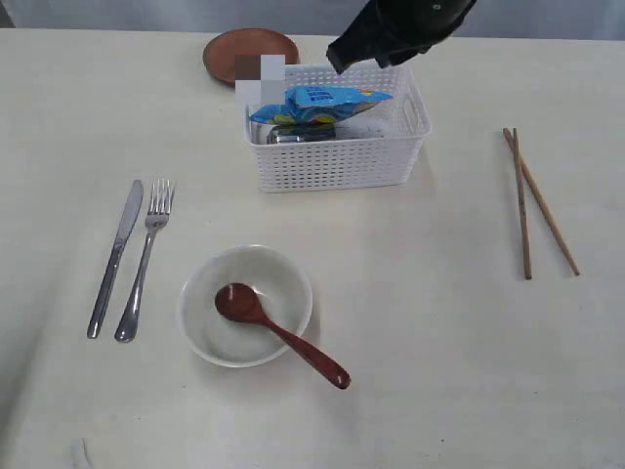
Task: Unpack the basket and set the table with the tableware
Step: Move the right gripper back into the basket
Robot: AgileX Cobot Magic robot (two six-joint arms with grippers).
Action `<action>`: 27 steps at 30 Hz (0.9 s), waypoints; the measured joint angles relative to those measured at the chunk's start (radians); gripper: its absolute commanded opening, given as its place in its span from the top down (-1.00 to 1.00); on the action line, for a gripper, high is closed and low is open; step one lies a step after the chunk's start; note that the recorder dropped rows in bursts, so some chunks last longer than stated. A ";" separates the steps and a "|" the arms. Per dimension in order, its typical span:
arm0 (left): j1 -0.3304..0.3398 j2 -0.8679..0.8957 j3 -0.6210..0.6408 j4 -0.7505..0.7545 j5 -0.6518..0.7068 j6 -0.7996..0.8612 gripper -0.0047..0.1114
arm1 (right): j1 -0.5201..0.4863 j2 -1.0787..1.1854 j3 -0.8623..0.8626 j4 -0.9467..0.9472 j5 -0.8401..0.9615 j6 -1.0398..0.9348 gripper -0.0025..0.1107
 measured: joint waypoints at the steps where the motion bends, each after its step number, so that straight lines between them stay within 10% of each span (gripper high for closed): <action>1: 0.000 0.000 0.000 0.000 0.000 0.000 0.92 | -0.018 0.000 -0.001 0.026 -0.040 -0.067 0.40; 12: 0.000 0.000 0.000 0.000 0.000 0.000 0.92 | -0.036 0.056 -0.006 0.316 -0.132 -0.518 -0.23; 27: 0.000 0.000 0.000 0.000 0.000 0.000 0.92 | -0.019 0.256 -0.006 0.352 -0.293 -0.682 -0.20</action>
